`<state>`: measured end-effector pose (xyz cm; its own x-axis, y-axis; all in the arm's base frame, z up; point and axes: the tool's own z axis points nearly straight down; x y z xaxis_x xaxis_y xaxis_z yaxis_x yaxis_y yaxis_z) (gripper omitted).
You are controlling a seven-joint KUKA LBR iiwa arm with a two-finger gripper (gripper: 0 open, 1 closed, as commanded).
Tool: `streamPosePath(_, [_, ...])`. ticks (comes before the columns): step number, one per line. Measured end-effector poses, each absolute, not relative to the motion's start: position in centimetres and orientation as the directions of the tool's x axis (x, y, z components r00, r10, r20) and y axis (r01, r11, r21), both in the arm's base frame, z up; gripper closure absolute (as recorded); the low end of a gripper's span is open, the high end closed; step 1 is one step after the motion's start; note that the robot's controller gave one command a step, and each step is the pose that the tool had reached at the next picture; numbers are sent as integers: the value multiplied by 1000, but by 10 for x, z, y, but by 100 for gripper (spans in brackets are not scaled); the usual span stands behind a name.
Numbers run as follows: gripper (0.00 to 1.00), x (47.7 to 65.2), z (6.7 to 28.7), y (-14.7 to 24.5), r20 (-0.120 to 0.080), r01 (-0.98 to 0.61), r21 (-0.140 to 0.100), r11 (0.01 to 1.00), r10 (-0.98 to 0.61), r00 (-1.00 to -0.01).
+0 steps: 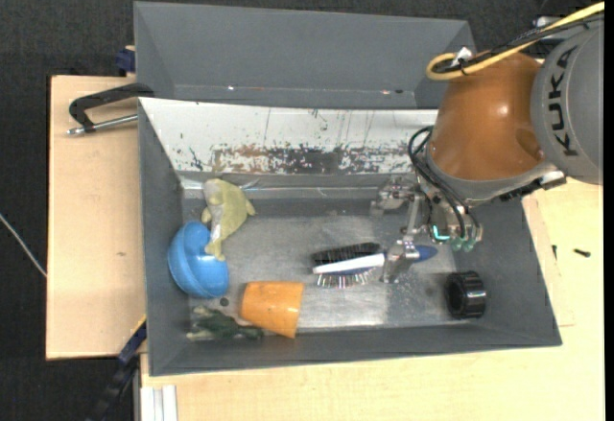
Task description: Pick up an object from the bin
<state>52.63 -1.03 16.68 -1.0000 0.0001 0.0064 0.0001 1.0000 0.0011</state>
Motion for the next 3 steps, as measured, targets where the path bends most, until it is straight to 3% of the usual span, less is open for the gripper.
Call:
streamPosePath(1, [0,535,72,14,-4,-295,0,956,-295,-956])
streamPosePath(2, [100,538,75,14,-15,-294,-2,956,-294,-956])
streamPosePath(3, [100,534,225,30,-13,-297,-2,955,-297,-955])
